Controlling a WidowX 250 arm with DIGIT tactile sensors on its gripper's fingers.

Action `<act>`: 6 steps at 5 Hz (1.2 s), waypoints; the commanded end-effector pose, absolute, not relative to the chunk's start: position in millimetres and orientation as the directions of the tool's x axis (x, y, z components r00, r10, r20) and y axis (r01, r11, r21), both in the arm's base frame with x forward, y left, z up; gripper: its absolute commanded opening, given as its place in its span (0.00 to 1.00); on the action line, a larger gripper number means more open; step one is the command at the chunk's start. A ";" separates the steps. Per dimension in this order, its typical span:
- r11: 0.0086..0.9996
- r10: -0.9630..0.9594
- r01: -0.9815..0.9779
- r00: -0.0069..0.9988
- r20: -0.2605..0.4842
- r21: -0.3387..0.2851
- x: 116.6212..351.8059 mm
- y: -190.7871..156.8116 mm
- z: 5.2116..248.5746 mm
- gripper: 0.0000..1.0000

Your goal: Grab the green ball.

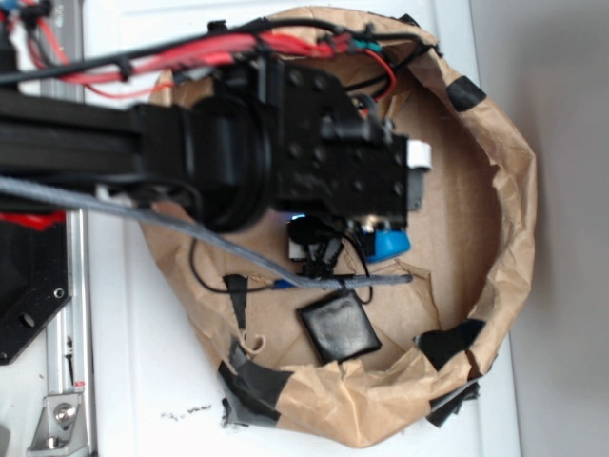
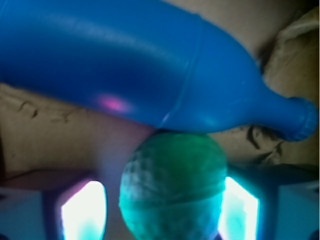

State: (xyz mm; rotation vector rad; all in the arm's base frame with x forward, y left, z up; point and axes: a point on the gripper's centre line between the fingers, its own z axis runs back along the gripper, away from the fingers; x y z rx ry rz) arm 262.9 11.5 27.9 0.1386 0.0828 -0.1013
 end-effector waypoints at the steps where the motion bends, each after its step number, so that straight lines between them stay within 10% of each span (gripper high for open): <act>1: 0.990 -0.122 0.123 0.992 -0.021 0.074 265.3 1.6 52.9 0.00; 4: 0.997 0.057 -0.063 0.988 0.144 0.041 243.0 -6.5 179.6 0.00; 6: 0.996 0.072 -0.078 0.986 0.148 0.039 240.1 12.4 176.9 0.00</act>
